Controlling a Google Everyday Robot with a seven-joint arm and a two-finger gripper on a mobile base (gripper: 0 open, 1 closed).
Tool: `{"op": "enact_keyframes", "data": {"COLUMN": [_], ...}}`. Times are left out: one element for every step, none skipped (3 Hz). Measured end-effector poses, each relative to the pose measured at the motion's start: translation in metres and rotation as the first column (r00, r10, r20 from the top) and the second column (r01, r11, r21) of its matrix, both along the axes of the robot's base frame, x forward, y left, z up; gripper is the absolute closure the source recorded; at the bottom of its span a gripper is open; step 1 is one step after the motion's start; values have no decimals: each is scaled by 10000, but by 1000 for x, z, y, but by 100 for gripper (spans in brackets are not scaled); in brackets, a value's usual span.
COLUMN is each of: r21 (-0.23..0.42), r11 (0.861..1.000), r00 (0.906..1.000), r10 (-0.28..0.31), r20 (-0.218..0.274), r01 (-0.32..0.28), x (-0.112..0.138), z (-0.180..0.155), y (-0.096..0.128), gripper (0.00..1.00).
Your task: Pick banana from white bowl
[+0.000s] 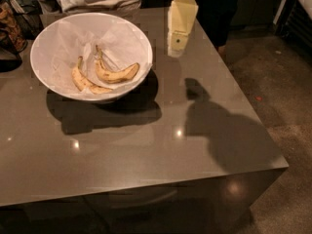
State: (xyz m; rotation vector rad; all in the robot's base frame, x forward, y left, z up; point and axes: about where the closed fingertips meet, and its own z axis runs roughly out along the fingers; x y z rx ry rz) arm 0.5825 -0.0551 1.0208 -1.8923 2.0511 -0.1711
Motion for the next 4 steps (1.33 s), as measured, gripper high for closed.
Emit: {"op": "enact_keyframes", "data": {"r21": [148, 351, 431, 444], "r11": [9999, 9986, 9940, 9903], "r00": [9997, 9991, 9947, 9906], "r10": [27, 398, 1015, 1332], "r20": [248, 108, -156, -295], "r01": [-30, -402, -1007, -1318], "x": [6, 16, 35, 55], "z": [3, 0, -10, -23], "y": [4, 19, 35, 42], "gripper": [0, 0, 0, 0]}}
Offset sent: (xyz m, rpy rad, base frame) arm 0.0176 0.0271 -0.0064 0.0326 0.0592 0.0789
